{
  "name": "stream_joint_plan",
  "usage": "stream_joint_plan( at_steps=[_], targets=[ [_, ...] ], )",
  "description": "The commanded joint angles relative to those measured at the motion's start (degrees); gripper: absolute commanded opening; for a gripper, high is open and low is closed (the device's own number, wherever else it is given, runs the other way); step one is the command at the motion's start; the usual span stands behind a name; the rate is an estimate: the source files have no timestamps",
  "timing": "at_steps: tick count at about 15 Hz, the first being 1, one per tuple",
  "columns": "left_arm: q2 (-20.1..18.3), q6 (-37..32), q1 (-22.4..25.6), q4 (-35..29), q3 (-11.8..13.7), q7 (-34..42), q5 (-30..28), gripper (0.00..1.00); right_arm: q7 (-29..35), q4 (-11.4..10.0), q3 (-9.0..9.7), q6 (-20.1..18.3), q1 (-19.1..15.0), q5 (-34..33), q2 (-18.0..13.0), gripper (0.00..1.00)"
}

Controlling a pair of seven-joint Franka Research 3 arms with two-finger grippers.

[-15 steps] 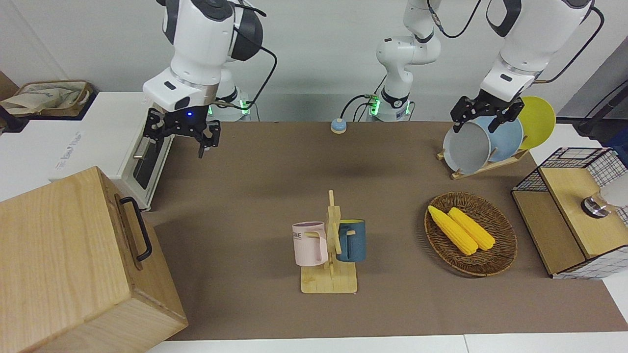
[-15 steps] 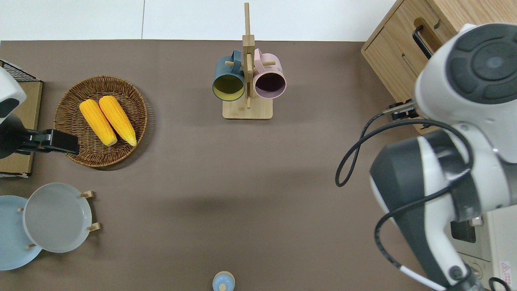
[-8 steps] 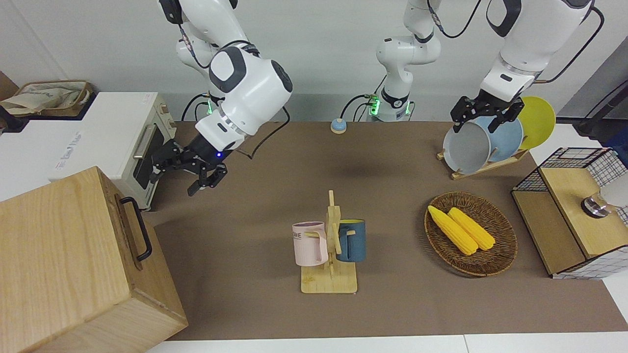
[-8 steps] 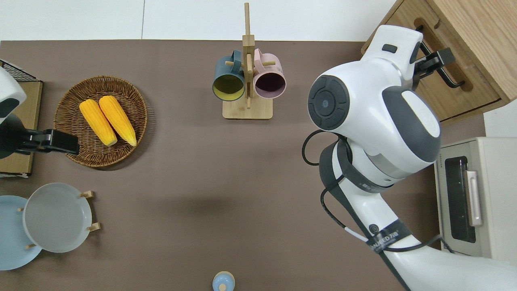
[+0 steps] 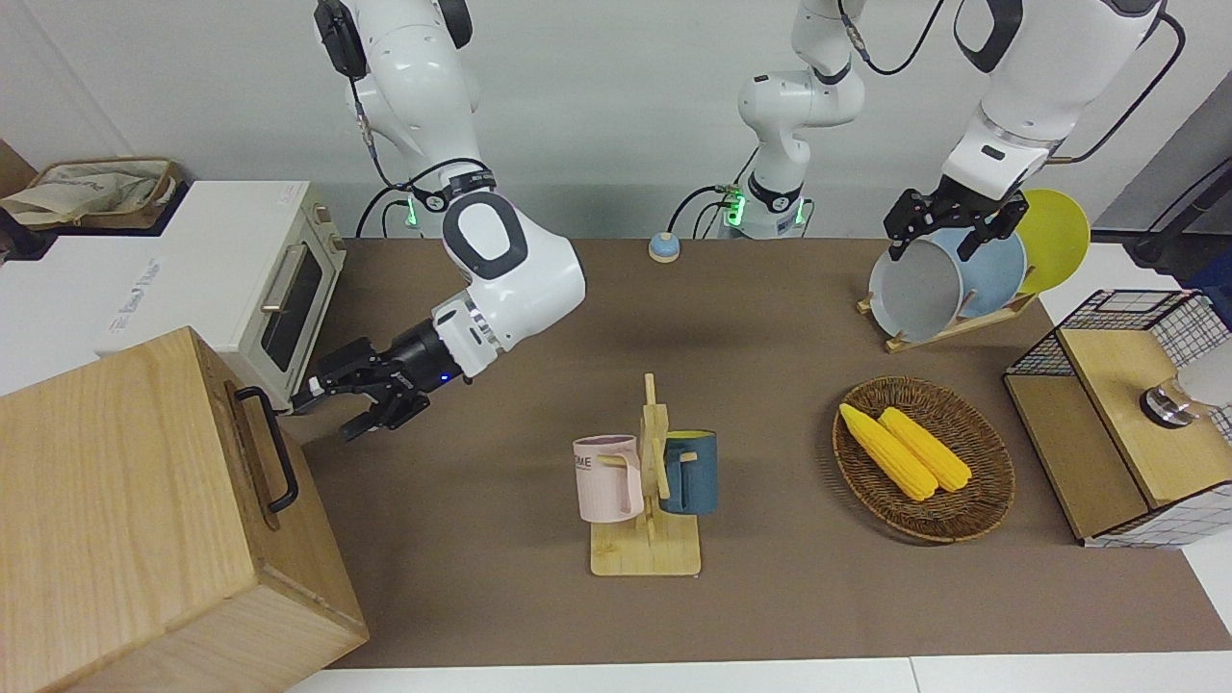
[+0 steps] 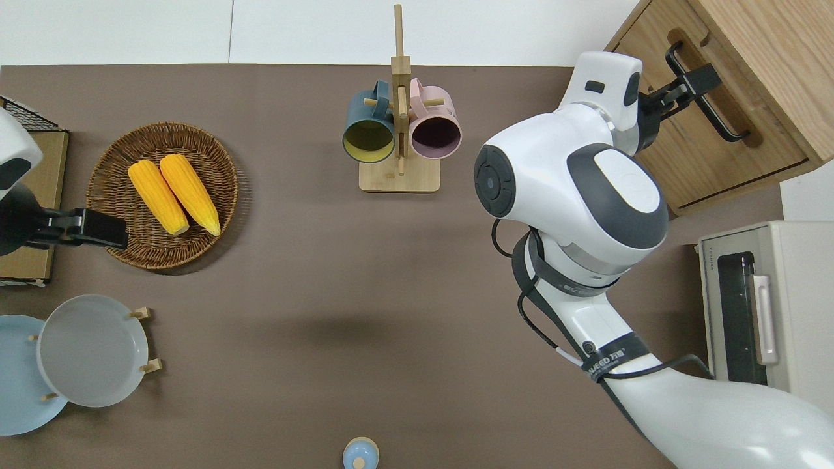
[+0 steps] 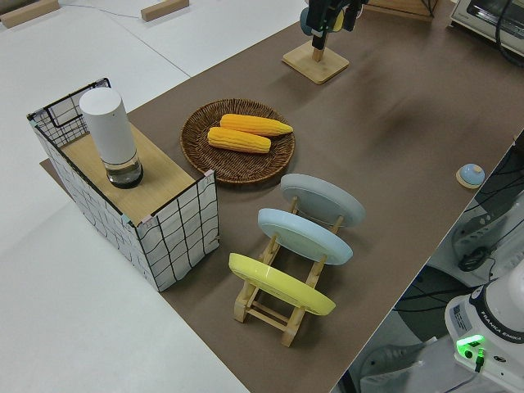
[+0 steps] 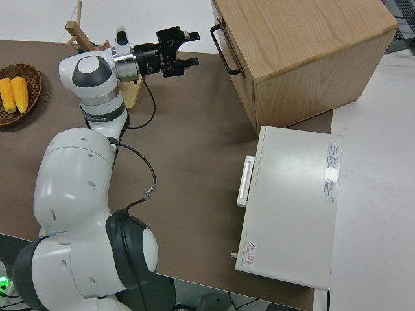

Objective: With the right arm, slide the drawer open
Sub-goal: 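Raise the right arm and reach the right gripper to the drawer's black handle, then close the right gripper on the black drawer handle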

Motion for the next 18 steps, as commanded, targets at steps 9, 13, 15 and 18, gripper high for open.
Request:
stream_joint_plan(
  at_steps=[9,13,15,18],
  targets=[
    [0.7,-1.1,0.2,1.5,-0.4,0.6,1.0,0.99,6.7,-3.4,-0.63,0.6,-4.0,-16.9,3.4,0.979],
    [0.7,-1.1,0.2,1.5,-0.4,0.6,1.0,0.99,7.5,-3.4,-0.63,0.0,-4.0,-16.9,3.9,0.765],
    [0.7,-1.1,0.2,1.4,-0.4,0.6,1.0,0.99,6.9,-3.4,-0.63,-0.1,-4.1,-16.9,4.0,0.437],
    [0.7,-1.1,0.2,1.5,-0.4,0.6,1.0,0.99,6.5,-3.4,-0.63,-0.1,-4.3,-16.9,4.0,0.055]
  ],
)
